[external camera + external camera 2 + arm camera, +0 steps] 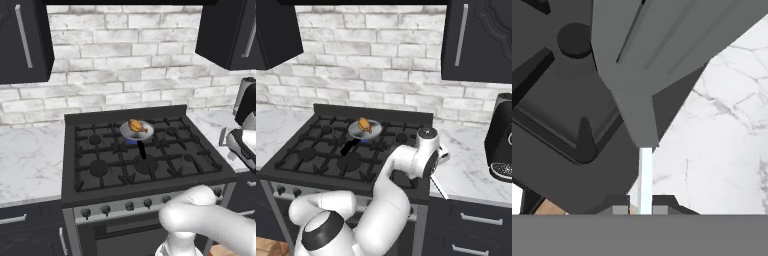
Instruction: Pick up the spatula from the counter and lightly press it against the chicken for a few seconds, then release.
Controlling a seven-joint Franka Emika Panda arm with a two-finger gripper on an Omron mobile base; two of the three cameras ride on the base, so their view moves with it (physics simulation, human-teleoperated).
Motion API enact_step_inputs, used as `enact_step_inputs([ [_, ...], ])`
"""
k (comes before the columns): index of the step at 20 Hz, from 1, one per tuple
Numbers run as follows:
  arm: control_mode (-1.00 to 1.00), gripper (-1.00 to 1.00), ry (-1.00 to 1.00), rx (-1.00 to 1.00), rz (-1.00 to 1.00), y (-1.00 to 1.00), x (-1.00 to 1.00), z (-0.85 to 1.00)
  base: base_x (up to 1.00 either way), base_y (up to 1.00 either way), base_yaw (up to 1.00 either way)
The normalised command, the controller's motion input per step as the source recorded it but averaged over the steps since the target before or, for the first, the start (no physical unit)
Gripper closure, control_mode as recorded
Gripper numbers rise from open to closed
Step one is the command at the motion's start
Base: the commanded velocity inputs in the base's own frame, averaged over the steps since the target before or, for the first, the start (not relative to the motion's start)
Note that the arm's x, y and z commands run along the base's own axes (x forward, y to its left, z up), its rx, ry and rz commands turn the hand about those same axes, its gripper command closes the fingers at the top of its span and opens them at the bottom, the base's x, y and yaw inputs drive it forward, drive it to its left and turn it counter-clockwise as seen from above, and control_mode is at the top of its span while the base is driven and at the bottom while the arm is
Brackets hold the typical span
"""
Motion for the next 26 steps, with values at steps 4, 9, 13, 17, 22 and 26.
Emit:
enact_step_inputs([
  [4, -1.00, 1.00, 0.00, -0.11, 0.12, 0.44, 0.00, 0.03, 0.00, 0.00, 0.00],
  [9, -1.00, 1.00, 0.04, -0.07, 0.14, 0.42, 0.13, 0.00, 0.00, 0.00, 0.00],
  [13, -1.00, 1.00, 0.06, -0.06, 0.14, 0.38, 0.18, 0.04, 0.00, 0.00, 0.00],
  [17, -1.00, 1.00, 0.04, -0.10, 0.15, 0.27, 0.10, 0.12, 0.00, 0.00, 0.00],
  [22, -1.00, 1.00, 0.04, -0.09, 0.13, 0.27, 0.11, 0.25, 0.00, 0.00, 0.00],
  [26, -1.00, 1.00, 0.00, -0.06, 0.07, 0.24, 0.02, 0.19, 0.00, 0.00, 0.00],
])
